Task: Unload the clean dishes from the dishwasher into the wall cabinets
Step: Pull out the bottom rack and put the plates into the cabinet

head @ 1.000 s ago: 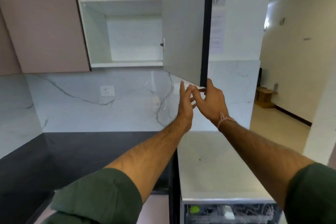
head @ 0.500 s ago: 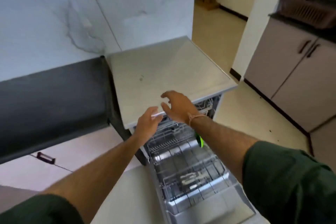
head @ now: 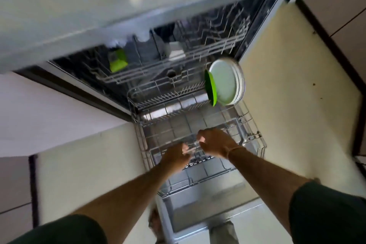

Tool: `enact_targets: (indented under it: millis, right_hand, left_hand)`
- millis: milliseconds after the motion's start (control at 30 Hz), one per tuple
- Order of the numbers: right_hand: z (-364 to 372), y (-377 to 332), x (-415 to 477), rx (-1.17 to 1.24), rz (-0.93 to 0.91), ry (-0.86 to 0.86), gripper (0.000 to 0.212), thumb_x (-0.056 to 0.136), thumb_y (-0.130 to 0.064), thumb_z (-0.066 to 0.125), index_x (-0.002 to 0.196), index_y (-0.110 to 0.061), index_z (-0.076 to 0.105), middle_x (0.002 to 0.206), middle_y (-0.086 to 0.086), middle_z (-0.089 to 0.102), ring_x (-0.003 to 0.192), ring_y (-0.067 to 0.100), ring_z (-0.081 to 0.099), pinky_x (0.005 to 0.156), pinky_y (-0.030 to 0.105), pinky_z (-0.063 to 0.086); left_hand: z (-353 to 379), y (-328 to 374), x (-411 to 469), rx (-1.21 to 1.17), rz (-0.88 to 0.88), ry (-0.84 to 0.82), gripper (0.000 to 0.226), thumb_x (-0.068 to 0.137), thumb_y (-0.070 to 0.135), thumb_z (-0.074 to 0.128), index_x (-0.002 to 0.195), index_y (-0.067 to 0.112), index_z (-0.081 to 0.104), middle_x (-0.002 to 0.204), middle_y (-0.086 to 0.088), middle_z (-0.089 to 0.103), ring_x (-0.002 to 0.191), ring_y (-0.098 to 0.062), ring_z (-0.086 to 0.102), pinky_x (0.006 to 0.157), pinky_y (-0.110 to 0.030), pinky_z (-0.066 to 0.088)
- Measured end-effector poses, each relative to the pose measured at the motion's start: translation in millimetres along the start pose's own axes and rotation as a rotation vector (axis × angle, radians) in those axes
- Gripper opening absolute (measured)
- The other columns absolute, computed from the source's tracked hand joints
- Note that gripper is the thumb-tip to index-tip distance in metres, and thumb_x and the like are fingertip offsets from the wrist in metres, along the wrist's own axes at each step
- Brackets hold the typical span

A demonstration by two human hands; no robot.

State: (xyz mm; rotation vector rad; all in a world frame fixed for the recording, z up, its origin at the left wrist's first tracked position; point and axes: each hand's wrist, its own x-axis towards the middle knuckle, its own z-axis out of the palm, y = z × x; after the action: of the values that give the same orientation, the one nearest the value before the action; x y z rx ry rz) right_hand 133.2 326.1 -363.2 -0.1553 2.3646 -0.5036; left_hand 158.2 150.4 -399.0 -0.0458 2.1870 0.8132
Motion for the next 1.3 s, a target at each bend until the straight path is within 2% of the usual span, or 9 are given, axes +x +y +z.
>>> enact_targets:
  millis: [133, 233, 300, 467, 600, 700, 867, 1133, 1300]
  right_hand:
    - [56.1, 28.2, 35.1, -0.003, 0.012, -0.079, 0.04, 0.085, -0.017, 0.056, 0.125, -0.02, 0.06, 0.123, 0.011, 0.064, 0.113, 0.029, 0.061, 0.095, 0.038, 0.05]
    - [87.4, 39.3, 52.9, -0.026, 0.026, -0.093, 0.044, 0.085, -0.023, 0.06, 0.129, -0.019, 0.056, 0.129, 0.007, 0.061, 0.117, 0.027, 0.058, 0.098, 0.04, 0.049]
    - [101.9, 43.2, 61.5, -0.046, 0.008, -0.07, 0.05, 0.085, -0.026, 0.063, 0.133, -0.017, 0.053, 0.135, 0.006, 0.055, 0.12, 0.027, 0.056, 0.099, 0.041, 0.048]
    - [131.4, 52.8, 73.5, -0.183, -0.033, 0.079, 0.06, 0.082, -0.026, 0.071, 0.136, -0.022, 0.046, 0.141, 0.004, 0.041, 0.114, 0.029, 0.058, 0.086, 0.043, 0.055]
    - [141.2, 59.9, 75.1, -0.261, -0.081, 0.124, 0.054, 0.081, -0.023, 0.073, 0.131, -0.021, 0.052, 0.136, 0.008, 0.044, 0.112, 0.031, 0.056, 0.078, 0.045, 0.058]
    - [135.5, 63.8, 78.5, -0.29, -0.144, 0.12, 0.04, 0.083, -0.025, 0.073, 0.121, -0.016, 0.062, 0.128, 0.01, 0.047, 0.107, 0.031, 0.058, 0.081, 0.044, 0.056]
    - [125.1, 68.2, 79.3, -0.289, -0.224, 0.072, 0.043, 0.082, -0.028, 0.075, 0.121, -0.014, 0.063, 0.126, 0.01, 0.051, 0.112, 0.03, 0.056, 0.09, 0.043, 0.053]
    - [123.9, 73.3, 80.4, -0.411, -0.251, 0.011, 0.042, 0.091, -0.039, 0.062, 0.129, -0.023, 0.059, 0.133, 0.006, 0.054, 0.126, 0.027, 0.047, 0.101, 0.041, 0.042]
    - [117.6, 70.9, 83.9, -0.411, -0.219, -0.072, 0.041, 0.088, -0.039, 0.066, 0.128, -0.031, 0.062, 0.132, 0.004, 0.053, 0.129, 0.025, 0.042, 0.106, 0.043, 0.033]
  left_hand:
    - [40.1, -26.3, 43.1, 0.109, -0.008, -0.046, 0.041, 0.086, 0.023, 0.06, 0.126, 0.015, 0.061, 0.126, -0.008, 0.066, 0.118, -0.023, 0.061, 0.099, -0.032, 0.049]
    - [65.3, -44.7, 70.0, 0.174, 0.026, -0.024, 0.055, 0.076, 0.03, 0.067, 0.13, 0.025, 0.053, 0.13, 0.0, 0.063, 0.12, -0.018, 0.06, 0.099, -0.037, 0.051]
    - [72.7, -45.8, 77.0, 0.263, 0.083, 0.014, 0.057, 0.078, 0.023, 0.072, 0.132, 0.023, 0.054, 0.133, 0.0, 0.06, 0.123, -0.019, 0.055, 0.102, -0.037, 0.049]
    - [87.2, -58.5, 88.5, 0.523, 0.23, 0.149, 0.066, 0.076, 0.019, 0.076, 0.136, 0.019, 0.048, 0.14, -0.005, 0.047, 0.127, -0.028, 0.045, 0.105, -0.04, 0.042]
    - [92.9, -66.4, 94.5, 0.661, 0.272, 0.155, 0.07, 0.074, 0.025, 0.082, 0.136, 0.017, 0.048, 0.137, -0.01, 0.04, 0.126, -0.031, 0.044, 0.101, -0.042, 0.047]
    - [92.3, -69.6, 93.9, 0.647, 0.331, 0.139, 0.062, 0.078, 0.026, 0.079, 0.133, 0.018, 0.052, 0.132, -0.009, 0.043, 0.123, -0.028, 0.047, 0.1, -0.04, 0.047]
    - [92.3, -72.8, 88.9, 0.531, 0.352, 0.142, 0.055, 0.088, 0.027, 0.07, 0.138, 0.018, 0.049, 0.135, -0.008, 0.052, 0.127, -0.028, 0.045, 0.104, -0.041, 0.039]
    - [93.9, -61.0, 91.2, 0.44, 0.25, -0.01, 0.051, 0.089, 0.014, 0.066, 0.135, 0.01, 0.045, 0.114, -0.015, 0.068, 0.104, -0.03, 0.065, 0.082, -0.035, 0.051]
    - [97.8, -58.8, 89.5, 0.356, 0.262, -0.022, 0.063, 0.08, 0.001, 0.07, 0.137, 0.017, 0.049, 0.112, -0.01, 0.064, 0.102, -0.024, 0.063, 0.084, -0.033, 0.054]
